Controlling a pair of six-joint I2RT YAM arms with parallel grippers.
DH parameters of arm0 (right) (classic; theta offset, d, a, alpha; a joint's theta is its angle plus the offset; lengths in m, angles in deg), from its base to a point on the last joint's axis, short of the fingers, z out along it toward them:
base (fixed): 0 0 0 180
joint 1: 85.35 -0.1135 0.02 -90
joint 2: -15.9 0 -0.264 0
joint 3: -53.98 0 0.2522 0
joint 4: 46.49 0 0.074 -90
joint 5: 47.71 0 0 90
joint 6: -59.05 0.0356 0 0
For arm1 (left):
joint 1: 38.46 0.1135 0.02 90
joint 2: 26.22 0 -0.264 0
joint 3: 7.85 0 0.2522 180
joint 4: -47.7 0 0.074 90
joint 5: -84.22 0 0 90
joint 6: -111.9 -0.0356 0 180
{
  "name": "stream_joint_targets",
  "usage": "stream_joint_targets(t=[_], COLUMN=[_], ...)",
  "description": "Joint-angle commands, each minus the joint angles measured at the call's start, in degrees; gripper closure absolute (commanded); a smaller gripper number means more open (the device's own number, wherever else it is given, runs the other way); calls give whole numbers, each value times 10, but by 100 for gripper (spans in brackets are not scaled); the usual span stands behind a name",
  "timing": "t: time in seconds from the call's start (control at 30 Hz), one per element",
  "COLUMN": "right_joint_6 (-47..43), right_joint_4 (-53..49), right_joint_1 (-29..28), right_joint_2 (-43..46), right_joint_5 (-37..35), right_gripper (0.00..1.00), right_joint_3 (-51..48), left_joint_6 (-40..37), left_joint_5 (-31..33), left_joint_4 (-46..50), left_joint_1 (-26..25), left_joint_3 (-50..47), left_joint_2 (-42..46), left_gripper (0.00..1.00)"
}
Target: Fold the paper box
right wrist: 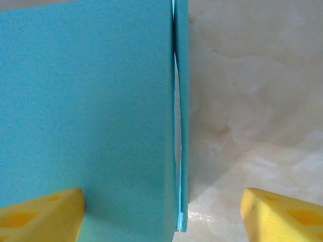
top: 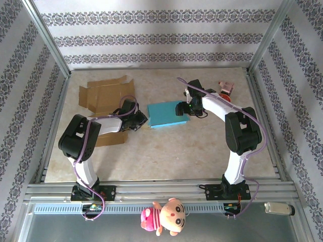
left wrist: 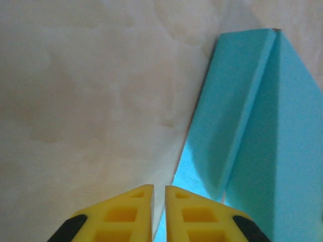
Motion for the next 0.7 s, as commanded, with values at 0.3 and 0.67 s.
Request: stream_joint_targets(t=[0.3,0.67], right_joint_6=[13,5], right_joint_4=[1,48], right_joint_1=[16,9], right_joint_2=[29,-33], right_joint_5=[-5,-28], right_gripper=[17,19], right_joint_3=[25,-43], left_joint_6=[-73,-83], left_joint_5=[28,-33], left_joint_4=[75,47], left_joint_1=[-6,-21], left_joint_3=[76,61], left_joint_2=[50,-61], left_gripper=[67,82])
